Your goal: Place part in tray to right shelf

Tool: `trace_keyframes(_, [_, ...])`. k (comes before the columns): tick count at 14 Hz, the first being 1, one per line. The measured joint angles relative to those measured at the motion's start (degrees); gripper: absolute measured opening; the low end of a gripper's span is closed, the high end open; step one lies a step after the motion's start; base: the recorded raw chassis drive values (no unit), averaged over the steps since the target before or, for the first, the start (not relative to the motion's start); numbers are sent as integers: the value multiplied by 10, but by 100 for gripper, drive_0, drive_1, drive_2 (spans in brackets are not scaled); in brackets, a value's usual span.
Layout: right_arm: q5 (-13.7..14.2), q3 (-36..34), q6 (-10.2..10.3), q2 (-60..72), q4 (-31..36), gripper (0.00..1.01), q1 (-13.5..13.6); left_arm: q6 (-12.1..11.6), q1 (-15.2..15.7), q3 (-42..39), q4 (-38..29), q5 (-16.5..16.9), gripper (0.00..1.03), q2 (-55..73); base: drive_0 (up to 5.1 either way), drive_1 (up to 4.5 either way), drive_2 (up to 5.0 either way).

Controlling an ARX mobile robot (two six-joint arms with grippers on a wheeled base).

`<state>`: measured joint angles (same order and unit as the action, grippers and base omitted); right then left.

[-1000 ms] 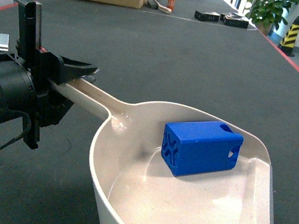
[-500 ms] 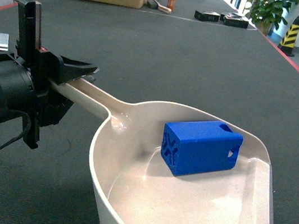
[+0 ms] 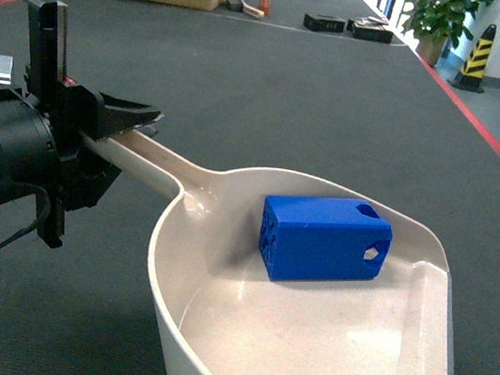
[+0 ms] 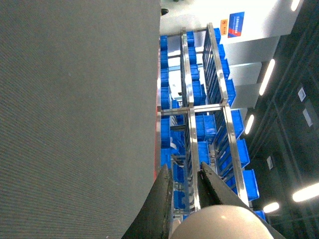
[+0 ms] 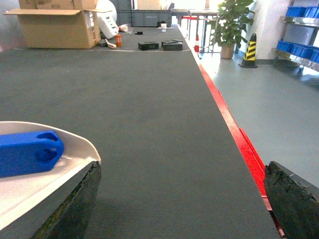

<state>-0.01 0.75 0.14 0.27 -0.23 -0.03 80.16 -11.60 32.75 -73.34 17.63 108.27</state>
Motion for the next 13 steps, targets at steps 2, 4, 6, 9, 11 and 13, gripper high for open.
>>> trace_keyframes(2, [0,0,0,0,0,98,0,0,0,0,0,0,13,0,497,-246,-246])
trace_keyframes(4, [0,0,0,0,0,98,0,0,0,0,-1,0,13,0,502,-242,-242])
trace_keyframes(6, [0,0,0,0,0,98,0,0,0,0,-1,0,13,0,498,-247,-247])
trace_keyframes(9, [0,0,0,0,-1,98,0,0,-1,0,-2,1,13,0,511,-234,-234])
trace_keyframes(11, [0,0,0,0,1,98,0,0,-1,0,-1,2,13,0,499,-246,-246])
trace_keyframes(13, [0,0,0,0,1,98,0,0,-1,0,2,1,13,0,496,-249,-249])
